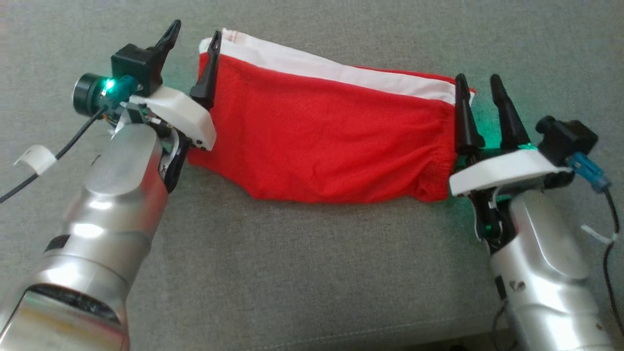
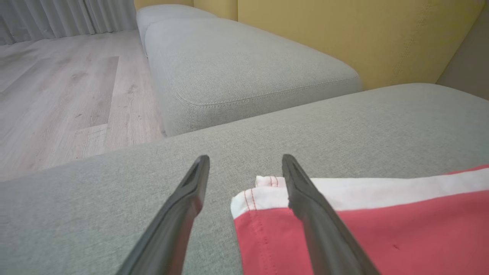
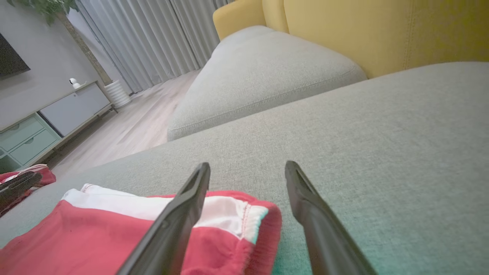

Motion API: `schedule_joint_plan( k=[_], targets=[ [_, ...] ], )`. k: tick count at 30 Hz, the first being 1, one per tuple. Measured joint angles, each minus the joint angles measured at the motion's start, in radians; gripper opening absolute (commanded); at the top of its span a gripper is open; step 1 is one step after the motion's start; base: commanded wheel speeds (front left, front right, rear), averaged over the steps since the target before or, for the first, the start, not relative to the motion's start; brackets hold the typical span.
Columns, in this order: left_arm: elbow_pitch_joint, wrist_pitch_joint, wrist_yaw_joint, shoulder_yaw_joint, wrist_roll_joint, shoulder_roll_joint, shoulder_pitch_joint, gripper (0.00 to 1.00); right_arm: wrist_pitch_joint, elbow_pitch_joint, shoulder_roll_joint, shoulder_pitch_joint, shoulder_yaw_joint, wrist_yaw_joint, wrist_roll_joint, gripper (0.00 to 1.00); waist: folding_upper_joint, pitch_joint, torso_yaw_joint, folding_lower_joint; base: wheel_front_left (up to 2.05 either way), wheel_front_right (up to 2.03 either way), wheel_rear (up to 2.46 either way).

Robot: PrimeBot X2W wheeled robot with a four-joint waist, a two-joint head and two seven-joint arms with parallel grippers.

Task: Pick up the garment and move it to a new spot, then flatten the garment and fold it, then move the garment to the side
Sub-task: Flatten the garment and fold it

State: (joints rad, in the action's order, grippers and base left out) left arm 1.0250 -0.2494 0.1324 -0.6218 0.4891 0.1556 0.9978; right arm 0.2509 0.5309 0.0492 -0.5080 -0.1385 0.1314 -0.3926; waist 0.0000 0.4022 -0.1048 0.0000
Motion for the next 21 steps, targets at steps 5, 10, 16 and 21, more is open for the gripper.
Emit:
schedule_joint_plan(
  k=[5,10,16,21],
  targets=[
    [-0.067,-0.003,0.000,-0.020,0.027,0.007,-0.064,1.00,0.000,-0.052,0.000,0.085,0.041,0.000,0.043,1.00,0.0001,-0.047,0.016,-0.0001,0.00,0.00,0.00],
    [-0.084,0.057,0.000,-0.116,0.099,0.029,-0.232,1.00,0.000,-0.097,0.000,0.171,0.079,0.000,0.090,1.00,0.0001,-0.107,0.035,-0.0002,0.00,0.00,0.00],
    [-0.093,0.127,0.000,-0.131,0.196,0.070,-0.305,1.00,-0.019,-0.180,-0.001,0.241,0.100,0.000,0.115,1.00,0.0001,-0.163,0.041,-0.0003,0.00,0.00,0.00],
    [-0.114,0.154,0.000,-0.126,0.264,0.080,-0.308,1.00,-0.062,-0.263,-0.002,0.283,0.109,0.000,0.117,1.00,0.0001,-0.166,0.013,-0.0002,0.00,0.00,0.00]
  ],
)
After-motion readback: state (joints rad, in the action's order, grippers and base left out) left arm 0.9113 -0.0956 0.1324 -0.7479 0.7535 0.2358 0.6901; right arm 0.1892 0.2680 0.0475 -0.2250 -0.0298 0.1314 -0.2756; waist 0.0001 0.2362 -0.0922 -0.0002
